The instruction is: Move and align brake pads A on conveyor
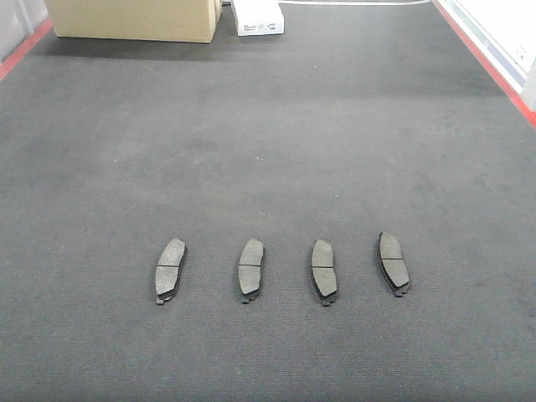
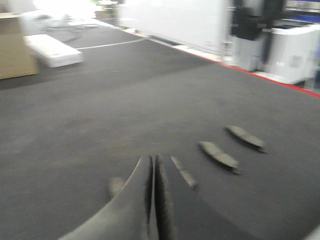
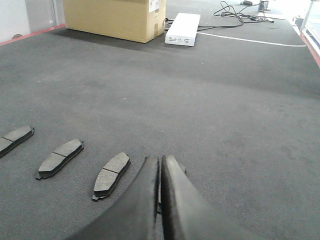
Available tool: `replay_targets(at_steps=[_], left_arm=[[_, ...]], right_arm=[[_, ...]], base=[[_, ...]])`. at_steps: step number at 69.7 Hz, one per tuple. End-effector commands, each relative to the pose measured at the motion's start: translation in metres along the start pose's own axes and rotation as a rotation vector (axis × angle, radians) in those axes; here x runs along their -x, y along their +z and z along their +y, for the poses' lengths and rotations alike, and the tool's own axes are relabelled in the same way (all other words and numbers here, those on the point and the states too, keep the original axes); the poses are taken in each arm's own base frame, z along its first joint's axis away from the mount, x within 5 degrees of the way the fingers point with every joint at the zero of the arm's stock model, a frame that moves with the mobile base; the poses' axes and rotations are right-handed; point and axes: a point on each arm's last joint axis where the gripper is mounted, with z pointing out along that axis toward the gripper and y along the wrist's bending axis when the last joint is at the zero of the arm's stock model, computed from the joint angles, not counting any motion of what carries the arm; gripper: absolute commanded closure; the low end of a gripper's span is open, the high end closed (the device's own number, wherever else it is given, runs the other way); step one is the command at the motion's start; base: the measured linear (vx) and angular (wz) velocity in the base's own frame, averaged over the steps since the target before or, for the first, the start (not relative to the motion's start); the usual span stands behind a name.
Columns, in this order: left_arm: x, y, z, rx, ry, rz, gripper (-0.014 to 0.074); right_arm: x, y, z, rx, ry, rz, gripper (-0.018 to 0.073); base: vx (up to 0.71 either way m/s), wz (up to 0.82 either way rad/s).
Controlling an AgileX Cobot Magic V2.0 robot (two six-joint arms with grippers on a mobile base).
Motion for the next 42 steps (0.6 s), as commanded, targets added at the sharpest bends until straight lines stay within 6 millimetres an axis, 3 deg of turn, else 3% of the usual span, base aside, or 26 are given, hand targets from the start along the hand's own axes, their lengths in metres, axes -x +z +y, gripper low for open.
replay_targets(at_steps=[1,19,31,42], left_arm=[[0.014,-0.001,0.005,0.102,-0.026,-0.090,0.0602],[0.008,-0.013,0.016,0.374,-0.014,-0.125,0.0602],[-0.018,-0.025,0.011,0.423,0.002,-0.186,0.0602],[-0.045,-0.012,0.015,0.421,-0.013,-0.119,0.0602]], right_arm=[[0.013,-0.002,0.000,0.001,-0.018,-0.082,0.0563],[0.014,-0.002,0.000,0.001,-0.018,-0.084,0.0563],[0.014,-0.002,0.000,0.001,-0.018,-0.083,0.0563],[0.014,-0.001,0.000,0.001,-0.018,-0.083,0.0563]], base=[[0.00,0.00],[0.00,0.00],[0.00,0.00],[0.00,0.00]])
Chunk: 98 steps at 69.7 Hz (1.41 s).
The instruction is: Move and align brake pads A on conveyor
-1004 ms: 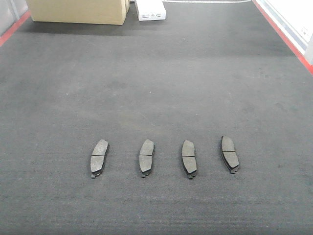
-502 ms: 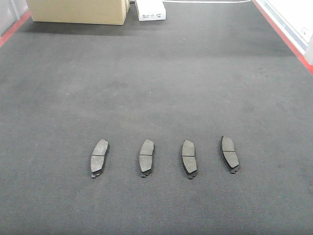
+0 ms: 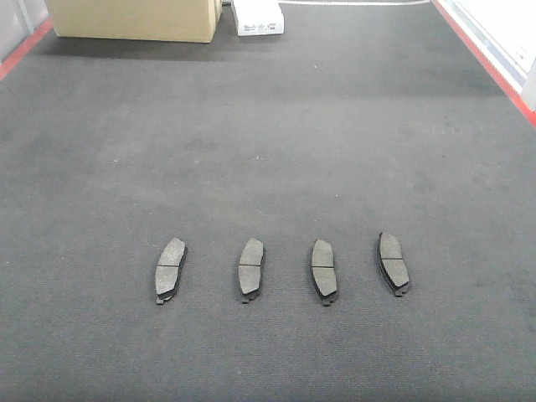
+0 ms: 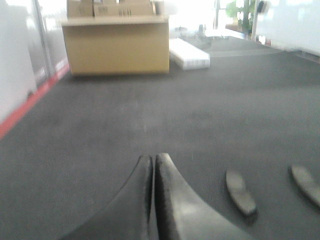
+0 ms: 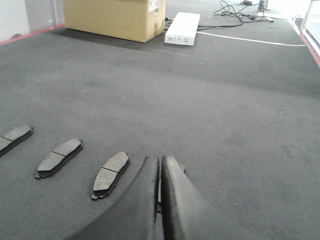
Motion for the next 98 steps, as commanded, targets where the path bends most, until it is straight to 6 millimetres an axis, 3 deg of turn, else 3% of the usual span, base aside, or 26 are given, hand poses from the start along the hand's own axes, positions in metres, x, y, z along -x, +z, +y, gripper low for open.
replay_targets(at_steps=[1,25,98], left_arm=[[0.001,0.001,0.000,0.004,-0.008,-0.087,0.0602],[-0.044,0.023,-0.001,0.012,0.001,-0.180,0.0602],[-0.042,0.023,-0.001,0.012,0.003,-0.188,0.0602]], right_arm=[[0.014,-0.002,0.000,0.001,-0.017,-0.085,0.0563],[0.014,-0.002,0.000,0.001,-0.017,-0.083,0.0563],[0.014,-0.002,0.000,0.002,-0.017,-0.085,0.0563]], base=[[0.00,0.00],[0.00,0.00],[0.00,0.00]])
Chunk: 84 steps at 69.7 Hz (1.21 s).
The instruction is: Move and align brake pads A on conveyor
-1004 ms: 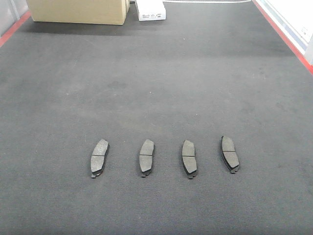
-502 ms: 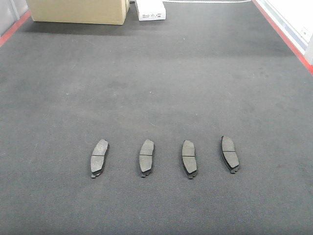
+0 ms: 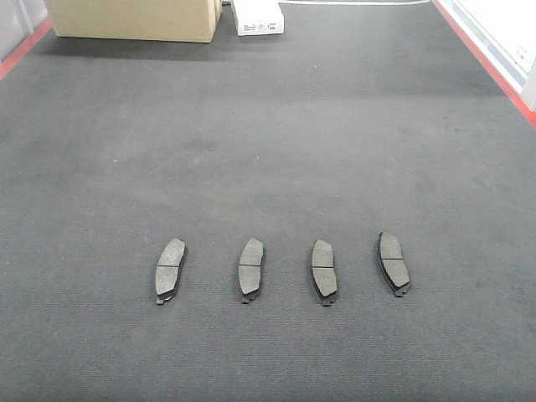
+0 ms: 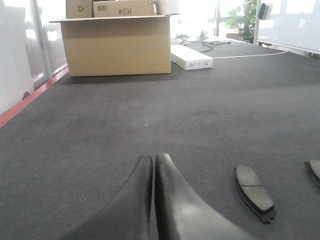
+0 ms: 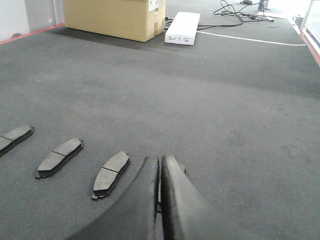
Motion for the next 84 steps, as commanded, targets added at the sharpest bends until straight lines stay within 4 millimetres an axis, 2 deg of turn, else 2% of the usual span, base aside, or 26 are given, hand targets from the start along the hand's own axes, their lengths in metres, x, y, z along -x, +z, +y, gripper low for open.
replay_targets(at_steps=[1,12,23,30,38,51,65,84], left_arm=[[0.014,-0.003,0.001,0.005,-0.006,-0.107,0.0602],[0.014,-0.003,0.001,0.005,-0.006,-0.107,0.0602],[0.014,-0.003,0.001,0.005,-0.006,-0.107,0.0602],[0.014,-0.003,0.001,0.005,-0.006,-0.107,0.0602],[0.014,-0.003,0.001,0.005,-0.006,-0.107,0.0602],[0.014,-0.003,0.001,0.005,-0.006,-0.107,0.0602],[0.014,-0.003,0.001,0.005,-0.006,-0.107,0.0602],[0.014,-0.003,0.001,0.005,-0.006,-0.107,0.0602]], right_arm=[[0.014,-0.002,0.000,0.002,-0.017,-0.086,0.0563],[0.014,-0.002,0.000,0.002,-0.017,-0.087,0.0563],[0.003,0.007,0.003,-0.001,-0.084,-0.142,0.0563],[-0.011,0.015,0.004,-0.040,-0.104,-0.233,0.0563],[-0.030,0.018,0.000,-0.131,0.003,-0.284,0.0563],[-0.058,0.014,-0.005,-0.257,0.081,-0.286,0.0563],[-0.084,0.017,-0.003,-0.265,0.081,-0.270,0.0563],[-0.088,0.018,-0.003,-0.265,0.088,-0.221,0.0563]], base=[[0.00,0.00],[0.00,0.00],[0.00,0.00],[0.00,0.00],[0.00,0.00],[0.00,0.00],[0.00,0.00],[0.00,0.00]])
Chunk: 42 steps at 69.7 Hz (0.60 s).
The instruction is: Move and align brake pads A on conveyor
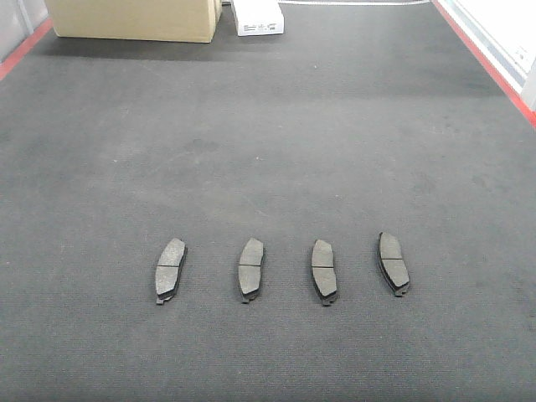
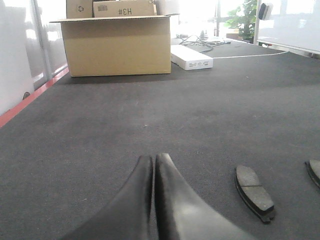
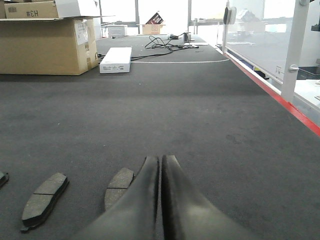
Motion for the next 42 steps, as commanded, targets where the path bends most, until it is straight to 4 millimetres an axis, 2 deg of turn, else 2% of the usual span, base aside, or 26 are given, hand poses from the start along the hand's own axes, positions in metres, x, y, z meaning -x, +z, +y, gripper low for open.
replay_targets(at_steps=[1,42], left_arm=[[0.0145,-0.0025,0.0007,0.005,-0.006,-0.108,0.0602],[0.0145,-0.0025,0.0007,0.005,-0.006,-0.108,0.0602]], right_arm=[[0.0006,-0.0003,-0.0002,-0.004,-0.010,-0.063,0.0563],[0.0006,-0.0003,-0.0002,-0.004,-0.010,-0.063,0.0563]], base=[[0.00,0.00],[0.00,0.00]])
